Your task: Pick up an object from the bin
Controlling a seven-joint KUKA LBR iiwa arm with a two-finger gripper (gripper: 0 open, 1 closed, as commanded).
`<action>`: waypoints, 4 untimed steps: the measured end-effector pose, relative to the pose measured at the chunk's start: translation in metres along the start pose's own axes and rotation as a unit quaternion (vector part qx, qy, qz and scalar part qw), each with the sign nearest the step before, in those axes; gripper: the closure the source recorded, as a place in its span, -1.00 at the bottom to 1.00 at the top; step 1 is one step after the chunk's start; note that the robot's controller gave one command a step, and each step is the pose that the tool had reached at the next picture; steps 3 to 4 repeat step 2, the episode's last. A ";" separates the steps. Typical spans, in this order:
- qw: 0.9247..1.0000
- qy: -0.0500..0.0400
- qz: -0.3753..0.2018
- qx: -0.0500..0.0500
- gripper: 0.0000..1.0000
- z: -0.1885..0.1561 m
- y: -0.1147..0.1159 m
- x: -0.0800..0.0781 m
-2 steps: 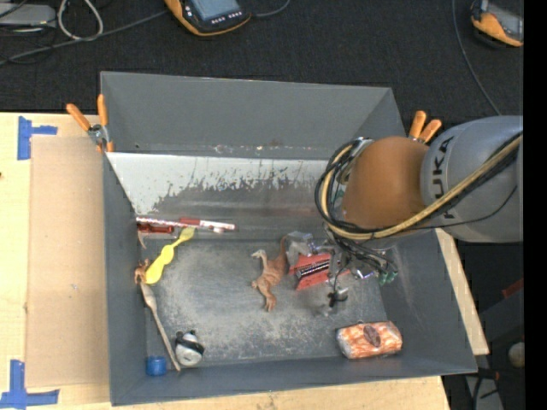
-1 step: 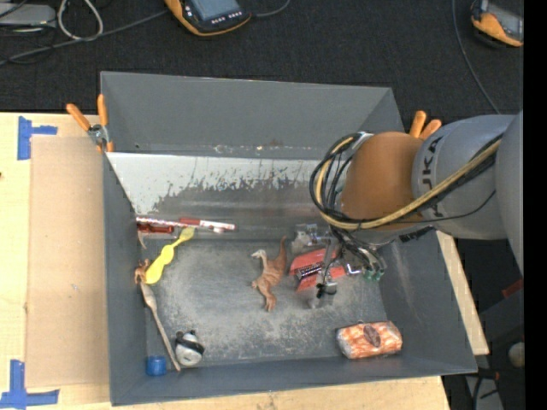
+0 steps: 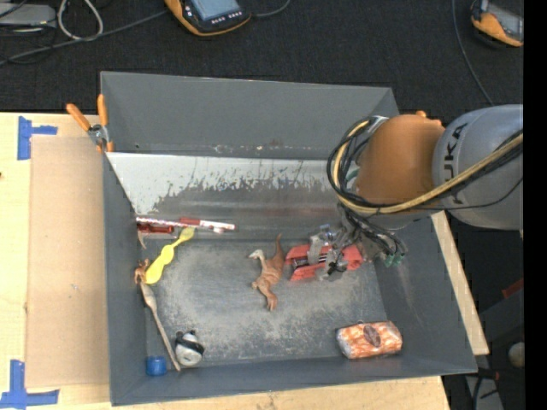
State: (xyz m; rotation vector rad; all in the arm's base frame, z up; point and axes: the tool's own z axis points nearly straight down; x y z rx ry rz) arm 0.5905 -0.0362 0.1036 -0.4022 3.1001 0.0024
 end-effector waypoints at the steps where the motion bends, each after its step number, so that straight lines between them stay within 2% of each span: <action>1: 1.000 0.000 0.000 0.000 1.00 0.000 0.000 0.000; 2: 0.996 0.004 -0.089 -0.006 1.00 0.017 -0.010 -0.020; 4: 0.996 0.004 -0.089 -0.006 1.00 0.017 -0.010 -0.020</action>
Offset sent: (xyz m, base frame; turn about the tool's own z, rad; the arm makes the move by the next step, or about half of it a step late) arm 0.0305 -0.0147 -0.0336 -0.2527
